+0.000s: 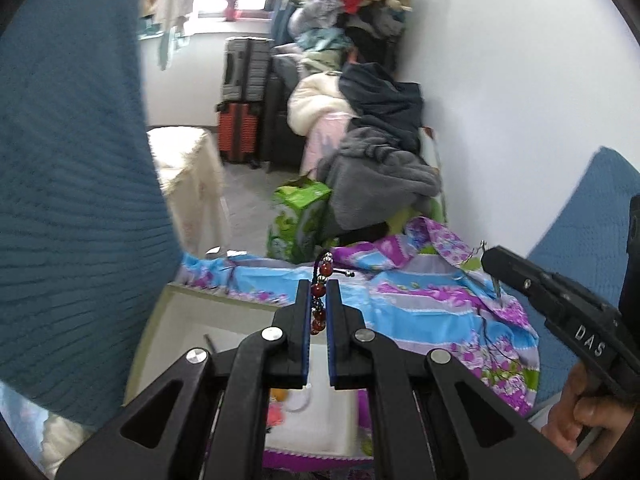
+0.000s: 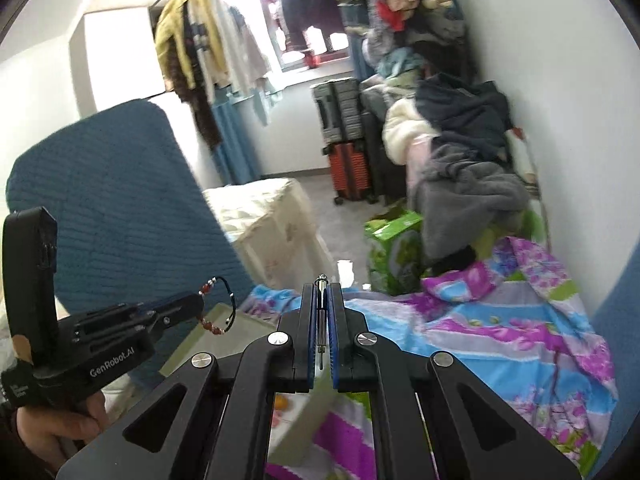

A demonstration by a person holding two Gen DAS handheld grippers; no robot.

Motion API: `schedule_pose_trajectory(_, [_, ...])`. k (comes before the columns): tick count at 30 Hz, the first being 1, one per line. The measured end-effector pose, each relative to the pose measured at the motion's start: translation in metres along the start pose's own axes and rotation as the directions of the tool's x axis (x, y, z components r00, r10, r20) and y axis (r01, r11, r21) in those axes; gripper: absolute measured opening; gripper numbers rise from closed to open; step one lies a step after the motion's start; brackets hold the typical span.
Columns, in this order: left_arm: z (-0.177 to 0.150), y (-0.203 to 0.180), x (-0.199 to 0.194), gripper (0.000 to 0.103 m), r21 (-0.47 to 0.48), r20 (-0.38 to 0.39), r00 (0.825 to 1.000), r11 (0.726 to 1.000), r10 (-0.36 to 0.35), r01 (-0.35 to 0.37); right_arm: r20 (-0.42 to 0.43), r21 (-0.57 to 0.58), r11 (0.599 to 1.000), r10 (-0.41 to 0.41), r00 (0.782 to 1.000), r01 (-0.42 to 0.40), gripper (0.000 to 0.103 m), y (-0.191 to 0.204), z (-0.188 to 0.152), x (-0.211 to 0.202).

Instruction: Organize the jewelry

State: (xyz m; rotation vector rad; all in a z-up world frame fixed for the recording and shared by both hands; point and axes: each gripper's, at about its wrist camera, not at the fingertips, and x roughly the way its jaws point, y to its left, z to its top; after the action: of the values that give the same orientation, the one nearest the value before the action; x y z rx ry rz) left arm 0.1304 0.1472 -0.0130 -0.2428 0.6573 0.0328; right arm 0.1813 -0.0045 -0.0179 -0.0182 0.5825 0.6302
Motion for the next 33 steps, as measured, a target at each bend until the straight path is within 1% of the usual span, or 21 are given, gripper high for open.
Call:
schedule_pose_trajectory(3, [-0.011, 0.023, 0.007, 0.006, -0.033, -0.026, 0.999, 0.999, 0.027, -0.028, -0.053, -0.02, 0.999, 0.042, 0.998, -0.043, 0.004, 0.016, -0.012, 0.026])
schedule_pose_trajectory(6, [-0.022, 0.038, 0.017, 0.006, -0.063, -0.065, 0.997, 0.997, 0.039, -0.043, -0.109, -0.037, 0.997, 0.061, 0.992, -0.065, 0.004, 0.028, -0.027, 0.053])
schedule_pose_trajectory(9, [-0.039, 0.055, 0.034, 0.006, -0.103, -0.12, 0.992, 0.993, 0.049, -0.061, -0.181, -0.046, 0.996, 0.07, 0.981, -0.08, 0.004, 0.034, -0.045, 0.081])
schedule_pose_trajectory(12, [-0.05, 0.066, 0.043, 0.006, -0.137, -0.158, 0.986, 0.988, 0.05, -0.072, -0.232, -0.042, 0.995, 0.074, 0.97, -0.086, 0.004, 0.037, -0.062, 0.098])
schedule_pose_trajectory(14, [-0.058, 0.072, 0.047, 0.006, -0.161, -0.18, 0.983, 0.984, 0.044, -0.074, -0.265, -0.034, 0.995, 0.081, 0.961, -0.093, 0.004, 0.037, -0.073, 0.106])
schedule_pose_trajectory(18, [-0.069, 0.078, 0.055, 0.006, -0.167, -0.222, 0.974, 0.982, 0.05, -0.088, -0.311, -0.025, 0.995, 0.083, 0.947, -0.095, 0.004, 0.038, -0.086, 0.118])
schedule_pose_trajectory(22, [-0.069, 0.075, 0.055, 0.007, -0.155, -0.223, 0.973, 0.984, 0.057, -0.093, -0.336, 0.0, 0.995, 0.098, 0.937, -0.104, 0.005, 0.034, -0.088, 0.119])
schedule_pose_trajectory(23, [-0.068, 0.073, 0.054, 0.007, -0.148, -0.218, 0.974, 0.984, 0.063, -0.097, -0.339, 0.013, 0.994, 0.111, 0.934, -0.113, 0.006, 0.033, -0.088, 0.118])
schedule_pose_trajectory(25, [-0.065, 0.071, 0.051, 0.007, -0.135, -0.217, 0.974, 0.987, 0.058, -0.089, -0.333, 0.014, 0.994, 0.105, 0.937, -0.107, 0.01, 0.031, -0.085, 0.114])
schedule_pose_trajectory(26, [-0.063, 0.07, 0.05, 0.008, -0.128, -0.217, 0.974, 0.987, 0.063, -0.093, -0.327, 0.012, 0.994, 0.105, 0.939, -0.107, 0.015, 0.031, -0.083, 0.111])
schedule_pose_trajectory(27, [-0.061, 0.068, 0.047, 0.015, -0.118, -0.217, 0.973, 0.988, 0.074, -0.102, -0.318, 0.014, 0.994, 0.108, 0.942, -0.109, 0.017, 0.03, -0.08, 0.108])
schedule_pose_trajectory(28, [-0.059, 0.067, 0.046, 0.031, -0.116, -0.214, 0.974, 0.988, 0.079, -0.105, -0.307, 0.016, 0.994, 0.109, 0.945, -0.109, 0.018, 0.028, -0.076, 0.104])
schedule_pose_trajectory(29, [-0.056, 0.066, 0.041, 0.038, -0.119, -0.198, 0.976, 0.987, 0.086, -0.111, -0.299, 0.017, 0.994, 0.112, 0.948, -0.112, 0.019, 0.028, -0.072, 0.1])
schedule_pose_trajectory(30, [-0.053, 0.065, 0.036, 0.049, -0.121, -0.181, 0.979, 0.986, 0.095, -0.118, -0.285, 0.018, 0.993, 0.118, 0.951, -0.118, 0.019, 0.027, -0.067, 0.095])
schedule_pose_trajectory(31, [-0.05, 0.063, 0.028, 0.05, -0.119, -0.16, 0.982, 0.985, 0.103, -0.123, -0.265, 0.016, 0.993, 0.121, 0.957, -0.121, 0.019, 0.027, -0.06, 0.088])
schedule_pose_trajectory(33, [-0.042, 0.058, 0.014, 0.05, -0.113, -0.127, 0.987, 0.987, 0.102, -0.116, -0.226, 0.008, 0.992, 0.123, 0.966, -0.125, 0.019, 0.027, -0.048, 0.073])
